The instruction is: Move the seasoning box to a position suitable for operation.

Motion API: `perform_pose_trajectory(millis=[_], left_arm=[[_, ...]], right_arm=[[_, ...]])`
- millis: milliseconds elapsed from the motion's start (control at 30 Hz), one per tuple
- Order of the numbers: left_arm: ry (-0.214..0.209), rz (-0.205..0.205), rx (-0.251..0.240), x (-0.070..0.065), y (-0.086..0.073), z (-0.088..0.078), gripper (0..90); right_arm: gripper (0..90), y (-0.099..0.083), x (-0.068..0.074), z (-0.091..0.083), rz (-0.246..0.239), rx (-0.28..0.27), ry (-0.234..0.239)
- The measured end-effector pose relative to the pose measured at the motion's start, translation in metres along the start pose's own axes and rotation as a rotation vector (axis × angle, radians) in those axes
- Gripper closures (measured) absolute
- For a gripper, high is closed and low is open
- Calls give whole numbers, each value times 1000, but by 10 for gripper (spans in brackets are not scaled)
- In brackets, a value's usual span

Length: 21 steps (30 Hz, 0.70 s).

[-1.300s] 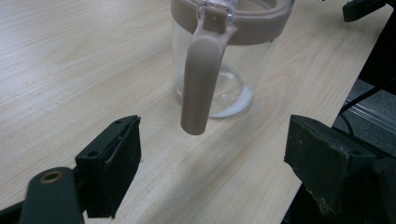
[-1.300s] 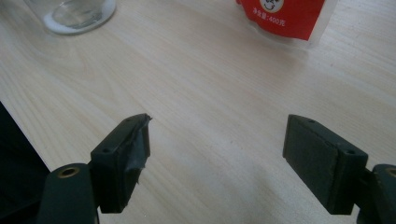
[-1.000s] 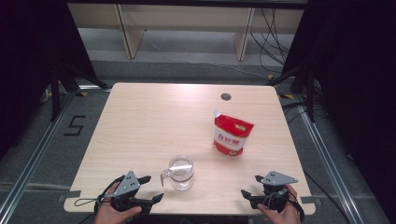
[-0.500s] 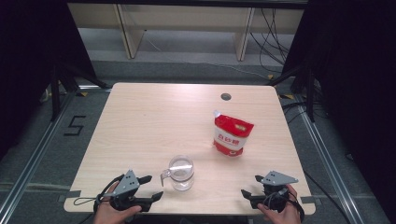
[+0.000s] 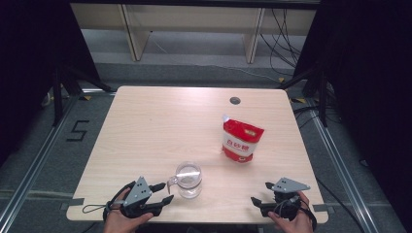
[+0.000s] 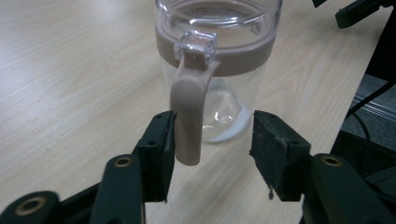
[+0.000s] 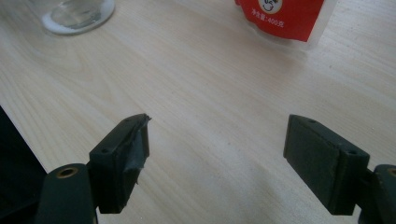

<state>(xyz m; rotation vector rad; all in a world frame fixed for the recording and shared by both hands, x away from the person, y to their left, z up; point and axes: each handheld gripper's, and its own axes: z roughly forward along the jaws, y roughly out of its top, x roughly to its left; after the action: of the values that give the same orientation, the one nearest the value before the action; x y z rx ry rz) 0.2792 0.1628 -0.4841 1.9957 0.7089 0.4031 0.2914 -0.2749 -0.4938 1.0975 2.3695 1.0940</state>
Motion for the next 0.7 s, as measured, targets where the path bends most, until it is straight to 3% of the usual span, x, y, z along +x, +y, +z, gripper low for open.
perform_pose_trajectory(millis=[133, 200, 267, 300, 400, 433, 467, 500, 667, 700], left_arm=[[30, -34, -13, 1, 2, 3, 562], [39, -21, 10, 2, 2, 6, 585], [51, -14, 17, 2, 2, 8, 600], [53, -9, 17, 4, 2, 12, 666], [58, 0, 21, 6, 3, 13, 724], [69, 10, 18, 5, 4, 15, 726], [71, 65, 10, 9, 6, 16, 725], [73, 44, 17, 9, 5, 16, 725], [93, 50, 17, 20, 6, 17, 739], [83, 24, 7, 25, 6, 19, 742]], right_arm=[[234, 0, 0, 1, 2, -1, 6], [236, 0, 0, 2, -1, 16, 38], [238, 0, 1, 2, 8, 16, 27], [238, 0, 0, 2, 1, 13, 30], [238, 0, 1, 2, -1, 13, 20], [241, 0, 1, 3, -3, 10, 22], [243, 0, 0, 3, -6, 9, 22], [243, 0, 0, 3, -5, 9, 22], [243, 0, 1, 2, -2, 17, 31], [244, 0, 1, 1, 2, 19, 36]])
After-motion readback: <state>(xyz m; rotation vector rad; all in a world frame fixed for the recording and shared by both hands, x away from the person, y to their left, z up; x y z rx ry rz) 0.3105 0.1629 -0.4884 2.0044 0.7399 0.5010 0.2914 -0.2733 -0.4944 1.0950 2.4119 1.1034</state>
